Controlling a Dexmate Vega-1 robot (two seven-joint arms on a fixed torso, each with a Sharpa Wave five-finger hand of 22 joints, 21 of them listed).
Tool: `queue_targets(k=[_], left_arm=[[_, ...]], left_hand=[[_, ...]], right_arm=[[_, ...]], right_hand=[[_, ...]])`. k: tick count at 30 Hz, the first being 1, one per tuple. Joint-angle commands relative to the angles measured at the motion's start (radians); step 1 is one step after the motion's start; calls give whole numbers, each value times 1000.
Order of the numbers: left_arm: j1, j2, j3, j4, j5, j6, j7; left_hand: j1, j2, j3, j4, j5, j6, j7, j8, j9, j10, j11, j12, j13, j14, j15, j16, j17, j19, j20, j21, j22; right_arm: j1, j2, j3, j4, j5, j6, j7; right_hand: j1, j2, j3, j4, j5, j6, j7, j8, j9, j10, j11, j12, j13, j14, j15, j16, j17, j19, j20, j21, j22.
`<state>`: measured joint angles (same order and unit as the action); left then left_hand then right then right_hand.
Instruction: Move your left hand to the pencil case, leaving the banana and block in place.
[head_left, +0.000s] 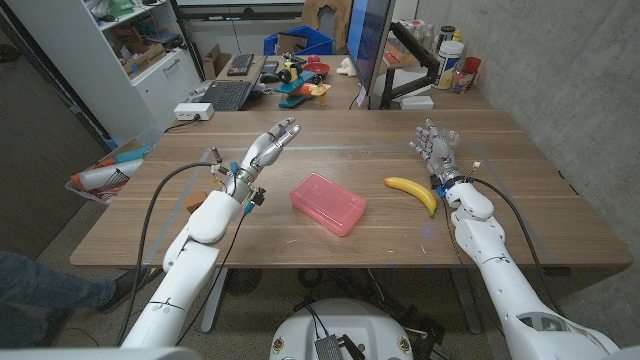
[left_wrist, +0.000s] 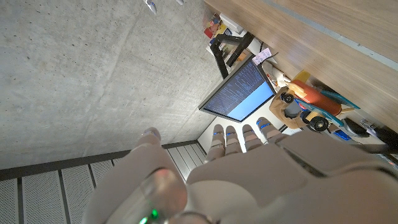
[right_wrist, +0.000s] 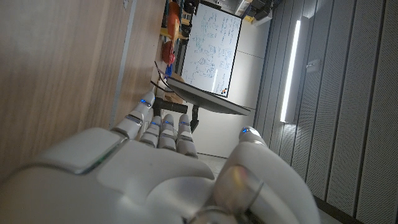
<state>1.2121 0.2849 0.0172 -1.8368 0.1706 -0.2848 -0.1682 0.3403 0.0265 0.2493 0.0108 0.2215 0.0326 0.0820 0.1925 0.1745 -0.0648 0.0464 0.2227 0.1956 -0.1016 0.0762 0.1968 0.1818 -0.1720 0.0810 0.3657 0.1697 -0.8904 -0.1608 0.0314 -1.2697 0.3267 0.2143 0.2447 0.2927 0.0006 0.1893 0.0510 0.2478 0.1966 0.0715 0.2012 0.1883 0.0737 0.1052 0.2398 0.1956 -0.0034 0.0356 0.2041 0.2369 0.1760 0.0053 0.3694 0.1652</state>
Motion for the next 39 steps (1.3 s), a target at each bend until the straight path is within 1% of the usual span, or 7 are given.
queue_targets(k=[1,7,23,35,39], left_arm=[[16,15,5,-19,32,11,1],[9,24,13,-15,38,22,-9],[-1,44,41,-8,93,28,5],[0,59,57,-12,127,27,15],[5,64,61,-15,138,22,21]], left_hand=[[16,1,1,-5,-1,11,0,6,5,5,2,6,2,10,0,2,0,-33,8,-2,5],[17,2,2,-7,-1,14,-1,6,6,8,2,6,3,11,0,1,0,-32,8,-4,5],[19,2,1,-11,-3,15,-5,4,6,7,2,4,3,12,-2,0,0,-30,12,-11,5],[22,3,1,-14,-4,15,-6,3,6,8,-1,4,3,13,-2,-1,0,-29,13,-16,6],[22,3,1,-15,-5,15,-6,2,6,8,2,3,3,13,-3,-1,0,-28,13,-18,6]], right_arm=[[5,-1,-2,-1,-2,-5,5],[4,-2,-2,-9,-7,-6,-1],[7,-3,-2,-15,-11,-14,-9],[10,-1,-2,-11,-11,-10,-10],[10,0,-1,-11,-10,-6,-8]], right_hand=[[9,0,2,-4,4,6,-2,1,2,12,5,-4,1,16,1,13,0,10,3,-5,3],[9,0,1,-4,4,6,-1,1,2,17,5,-3,1,19,2,14,-1,13,3,-7,3],[7,0,-1,-5,4,12,-2,2,2,27,3,-3,2,29,2,17,-3,23,2,-12,3],[6,1,-2,-6,4,14,-3,2,2,30,3,-5,2,30,2,17,-4,25,2,-16,3],[5,1,-2,-6,4,16,-3,2,2,30,4,-5,2,30,2,17,-4,26,2,-18,3]])
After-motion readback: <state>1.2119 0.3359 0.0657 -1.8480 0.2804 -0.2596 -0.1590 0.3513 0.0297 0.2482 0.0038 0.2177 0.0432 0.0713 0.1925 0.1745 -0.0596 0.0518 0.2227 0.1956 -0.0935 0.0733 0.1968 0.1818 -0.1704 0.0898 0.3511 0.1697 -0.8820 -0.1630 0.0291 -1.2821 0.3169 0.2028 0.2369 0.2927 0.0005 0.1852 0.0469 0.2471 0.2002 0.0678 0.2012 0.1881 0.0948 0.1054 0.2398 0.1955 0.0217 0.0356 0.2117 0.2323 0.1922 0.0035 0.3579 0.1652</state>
